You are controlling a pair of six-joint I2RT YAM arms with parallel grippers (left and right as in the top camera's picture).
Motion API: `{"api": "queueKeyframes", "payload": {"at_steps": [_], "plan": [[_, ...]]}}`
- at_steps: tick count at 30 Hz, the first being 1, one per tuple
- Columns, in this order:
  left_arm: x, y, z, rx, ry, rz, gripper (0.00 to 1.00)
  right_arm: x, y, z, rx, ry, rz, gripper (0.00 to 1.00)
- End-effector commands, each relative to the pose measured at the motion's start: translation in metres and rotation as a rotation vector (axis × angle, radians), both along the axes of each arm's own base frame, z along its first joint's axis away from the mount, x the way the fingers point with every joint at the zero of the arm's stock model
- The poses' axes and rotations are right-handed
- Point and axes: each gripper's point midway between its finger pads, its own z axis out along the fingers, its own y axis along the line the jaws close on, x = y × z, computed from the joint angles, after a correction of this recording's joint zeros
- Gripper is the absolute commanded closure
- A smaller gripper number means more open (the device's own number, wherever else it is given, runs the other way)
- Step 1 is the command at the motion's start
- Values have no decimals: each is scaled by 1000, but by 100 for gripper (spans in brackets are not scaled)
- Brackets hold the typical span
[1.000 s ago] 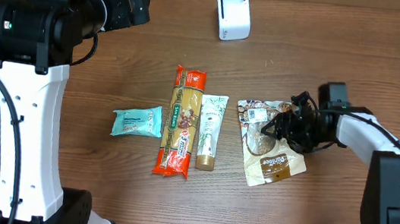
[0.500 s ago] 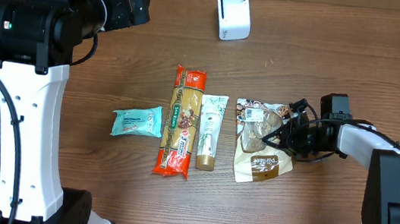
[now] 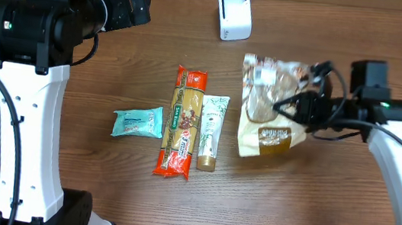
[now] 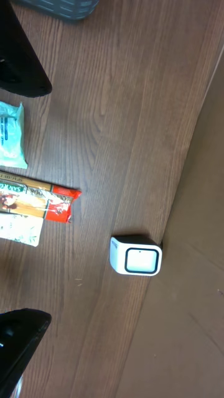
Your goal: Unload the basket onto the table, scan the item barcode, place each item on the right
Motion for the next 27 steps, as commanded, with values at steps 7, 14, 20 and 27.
{"api": "queueKeyframes", "payload": {"at_steps": [7, 14, 20, 27], "plan": [[3, 3, 0, -6, -2, 22, 1, -12, -2, 80, 34, -122, -99, 96], [3, 3, 0, -6, -2, 22, 0, 11, -8, 86, -213, -80, -184, 96], [3, 3, 0, -6, -2, 22, 1, 69, -15, 90, -540, -129, -252, 96], [3, 3, 0, -6, -2, 22, 0, 165, -38, 51, -1088, -367, -394, 96]]}}
